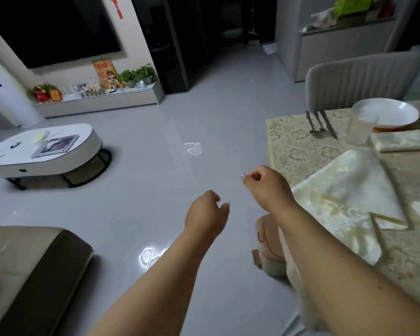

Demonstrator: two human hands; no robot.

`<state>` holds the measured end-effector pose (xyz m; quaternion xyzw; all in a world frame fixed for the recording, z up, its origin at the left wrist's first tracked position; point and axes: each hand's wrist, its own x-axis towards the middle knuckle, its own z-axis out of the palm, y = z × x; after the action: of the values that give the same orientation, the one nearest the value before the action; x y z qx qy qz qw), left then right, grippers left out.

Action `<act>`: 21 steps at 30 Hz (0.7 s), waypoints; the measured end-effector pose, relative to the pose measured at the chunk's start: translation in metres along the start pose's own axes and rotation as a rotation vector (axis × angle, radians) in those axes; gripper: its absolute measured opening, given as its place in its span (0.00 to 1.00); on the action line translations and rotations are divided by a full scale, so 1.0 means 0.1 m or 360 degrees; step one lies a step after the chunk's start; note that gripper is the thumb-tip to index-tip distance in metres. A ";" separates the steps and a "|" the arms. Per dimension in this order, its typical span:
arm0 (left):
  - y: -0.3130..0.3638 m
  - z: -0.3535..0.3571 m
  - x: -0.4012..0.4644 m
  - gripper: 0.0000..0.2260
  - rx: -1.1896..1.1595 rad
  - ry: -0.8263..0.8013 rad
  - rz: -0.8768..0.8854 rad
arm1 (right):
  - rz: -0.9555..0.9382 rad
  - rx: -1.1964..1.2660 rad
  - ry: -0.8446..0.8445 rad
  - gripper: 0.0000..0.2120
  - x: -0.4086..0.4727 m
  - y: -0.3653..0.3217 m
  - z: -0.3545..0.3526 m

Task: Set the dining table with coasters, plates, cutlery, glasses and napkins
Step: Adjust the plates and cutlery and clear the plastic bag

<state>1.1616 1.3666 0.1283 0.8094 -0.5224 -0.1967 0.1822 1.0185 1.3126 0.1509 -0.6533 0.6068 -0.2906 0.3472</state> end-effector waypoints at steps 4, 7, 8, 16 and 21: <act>0.04 -0.06 0.65 0.16 -0.0001 -0.0111 0.0092 | 0.0146 0.0057 0.0113 0.11 0.55 -0.05 0.03; 0.05 -0.15 1.19 0.15 0.0004 -0.0158 0.0178 | 0.0218 -0.0004 0.0171 0.12 0.94 -0.13 0.09; 0.06 -0.19 1.38 0.14 0.0008 -0.0166 0.0209 | 0.0240 -0.0009 0.0197 0.12 1.08 -0.17 0.11; 0.20 -0.63 3.08 0.12 0.0038 -0.0286 0.0562 | 0.0405 0.0095 0.0548 0.11 2.27 -0.66 0.44; 0.39 -0.76 3.93 0.12 0.0060 -0.0399 0.0732 | 0.0494 0.0145 0.0711 0.12 2.82 -0.84 0.53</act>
<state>1.3178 0.9980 0.1629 0.6419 -0.7148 -0.2390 0.1409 1.1373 1.0389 0.1754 -0.4558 0.7476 -0.3978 0.2740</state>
